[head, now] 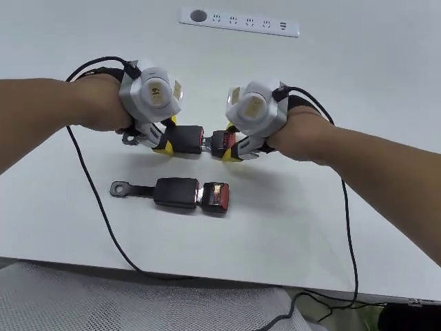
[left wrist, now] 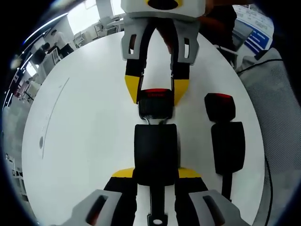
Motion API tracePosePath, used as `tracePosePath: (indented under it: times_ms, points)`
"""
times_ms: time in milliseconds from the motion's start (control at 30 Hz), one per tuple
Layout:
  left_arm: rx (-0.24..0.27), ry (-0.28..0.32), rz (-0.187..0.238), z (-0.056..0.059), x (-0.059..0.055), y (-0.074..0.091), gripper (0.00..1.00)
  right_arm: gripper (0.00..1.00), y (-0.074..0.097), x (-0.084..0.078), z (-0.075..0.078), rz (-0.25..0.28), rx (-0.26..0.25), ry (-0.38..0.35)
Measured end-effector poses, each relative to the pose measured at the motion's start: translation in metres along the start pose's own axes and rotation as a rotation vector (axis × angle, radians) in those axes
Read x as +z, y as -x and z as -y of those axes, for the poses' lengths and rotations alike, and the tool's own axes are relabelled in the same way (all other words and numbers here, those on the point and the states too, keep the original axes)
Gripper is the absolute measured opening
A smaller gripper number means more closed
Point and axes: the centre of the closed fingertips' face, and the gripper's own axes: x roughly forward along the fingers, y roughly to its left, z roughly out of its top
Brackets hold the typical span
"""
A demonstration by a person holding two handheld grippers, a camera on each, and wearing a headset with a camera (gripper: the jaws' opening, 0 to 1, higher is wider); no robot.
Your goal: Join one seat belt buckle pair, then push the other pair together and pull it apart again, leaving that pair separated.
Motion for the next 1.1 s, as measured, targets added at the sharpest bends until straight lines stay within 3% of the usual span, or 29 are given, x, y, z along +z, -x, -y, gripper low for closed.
tracePosePath:
  times_ms: [133, 667, 867, 1100]
  points:
    - [-0.003, 0.004, -0.004, 0.000, 0.000, -0.001, 0.30, 0.31, -0.003, 0.005, 0.001, -0.022, -0.005, 0.011]
    - [0.002, 0.013, -0.014, 0.000, 0.000, -0.001, 0.31, 0.32, -0.001, 0.003, 0.001, -0.022, -0.011, 0.020]
    - [-0.003, 0.009, -0.031, 0.000, 0.001, -0.001, 0.31, 0.33, 0.005, -0.009, 0.002, -0.024, -0.013, 0.009]
    - [0.002, 0.005, -0.027, 0.000, 0.001, 0.000, 0.31, 0.33, 0.010, -0.016, 0.001, 0.008, -0.010, -0.007]
